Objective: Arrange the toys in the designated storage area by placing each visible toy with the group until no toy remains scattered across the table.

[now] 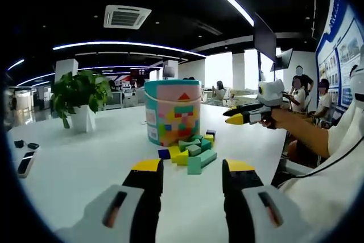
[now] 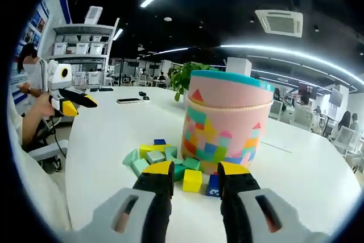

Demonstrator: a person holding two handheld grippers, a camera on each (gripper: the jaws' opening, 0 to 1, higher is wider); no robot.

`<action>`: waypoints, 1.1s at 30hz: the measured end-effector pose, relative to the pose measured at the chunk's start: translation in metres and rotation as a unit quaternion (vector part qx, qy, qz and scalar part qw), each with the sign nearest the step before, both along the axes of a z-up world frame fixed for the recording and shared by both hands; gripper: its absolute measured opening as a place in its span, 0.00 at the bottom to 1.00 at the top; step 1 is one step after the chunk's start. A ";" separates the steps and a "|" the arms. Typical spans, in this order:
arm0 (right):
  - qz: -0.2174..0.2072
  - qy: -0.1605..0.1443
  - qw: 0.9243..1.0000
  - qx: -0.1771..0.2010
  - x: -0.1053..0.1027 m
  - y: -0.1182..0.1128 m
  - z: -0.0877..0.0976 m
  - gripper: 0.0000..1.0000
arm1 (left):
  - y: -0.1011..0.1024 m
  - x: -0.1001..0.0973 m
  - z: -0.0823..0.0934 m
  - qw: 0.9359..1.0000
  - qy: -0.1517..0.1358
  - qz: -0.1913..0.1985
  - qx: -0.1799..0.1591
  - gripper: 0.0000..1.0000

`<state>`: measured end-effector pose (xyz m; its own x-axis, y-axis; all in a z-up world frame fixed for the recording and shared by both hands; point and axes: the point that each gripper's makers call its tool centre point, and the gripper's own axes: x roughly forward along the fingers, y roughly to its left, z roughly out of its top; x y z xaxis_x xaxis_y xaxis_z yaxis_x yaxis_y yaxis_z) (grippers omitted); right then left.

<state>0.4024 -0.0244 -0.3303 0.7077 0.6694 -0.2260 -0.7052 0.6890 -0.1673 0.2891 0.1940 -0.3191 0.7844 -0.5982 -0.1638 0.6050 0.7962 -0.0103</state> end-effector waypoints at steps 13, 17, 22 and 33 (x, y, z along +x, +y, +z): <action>-0.010 0.014 1.000 0.006 0.005 0.014 -0.023 0.28 | 0.000 -0.001 -0.001 1.000 0.002 -0.003 0.002 0.42; -0.014 0.012 1.000 -0.014 0.011 0.015 -0.030 0.28 | 0.001 -0.001 -0.001 1.000 0.001 -0.001 0.000 0.42; -0.018 0.032 0.998 -0.043 0.026 0.023 -0.048 0.27 | 0.001 -0.003 0.000 1.000 0.002 -0.003 0.003 0.42; -0.022 0.059 0.996 -0.058 0.030 0.028 -0.068 0.24 | 0.002 -0.001 -0.001 1.000 0.003 -0.001 0.003 0.42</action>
